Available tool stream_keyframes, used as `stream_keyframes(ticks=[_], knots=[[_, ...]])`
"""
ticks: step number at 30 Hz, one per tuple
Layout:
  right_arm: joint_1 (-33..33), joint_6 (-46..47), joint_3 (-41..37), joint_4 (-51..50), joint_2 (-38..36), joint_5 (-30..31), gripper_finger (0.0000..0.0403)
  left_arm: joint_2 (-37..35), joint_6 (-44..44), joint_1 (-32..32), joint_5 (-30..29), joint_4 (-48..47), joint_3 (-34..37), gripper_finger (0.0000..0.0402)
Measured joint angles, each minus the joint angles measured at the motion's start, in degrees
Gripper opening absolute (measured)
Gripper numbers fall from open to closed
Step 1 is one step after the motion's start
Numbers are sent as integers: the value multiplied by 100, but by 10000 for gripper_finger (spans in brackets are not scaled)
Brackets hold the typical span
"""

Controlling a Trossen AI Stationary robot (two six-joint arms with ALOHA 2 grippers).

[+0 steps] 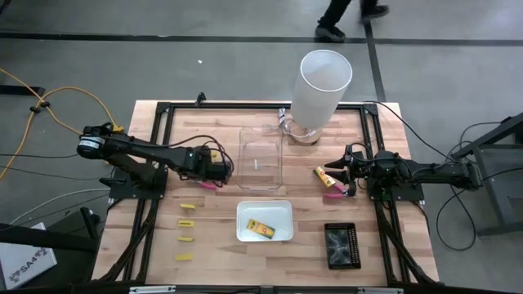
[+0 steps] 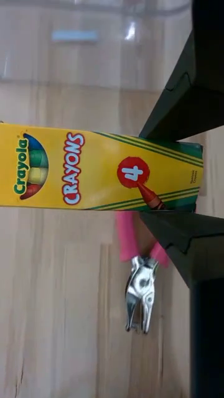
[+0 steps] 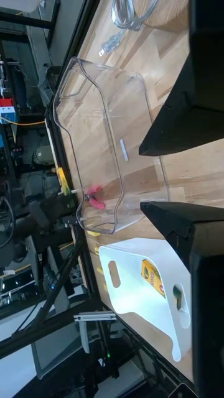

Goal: Pick & Place School Supplies
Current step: Put the yellow crayon box into the white bin

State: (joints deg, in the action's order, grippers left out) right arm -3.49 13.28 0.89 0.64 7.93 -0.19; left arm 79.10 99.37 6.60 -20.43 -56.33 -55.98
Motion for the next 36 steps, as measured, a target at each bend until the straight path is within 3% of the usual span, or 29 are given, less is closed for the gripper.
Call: stream_keyframes(ticks=[16, 28, 36], knots=[[0, -2, 1, 0, 0, 0, 121, -340, -418, 674, -448, 308, -31, 167], [0, -2, 1, 0, 1, 0, 121, -340, -2019, 683, -462, 1201, -31, 167], [0, -2, 1, 0, 0, 0, 121, -379, -2510, 726, -386, 1357, -32, 167]])
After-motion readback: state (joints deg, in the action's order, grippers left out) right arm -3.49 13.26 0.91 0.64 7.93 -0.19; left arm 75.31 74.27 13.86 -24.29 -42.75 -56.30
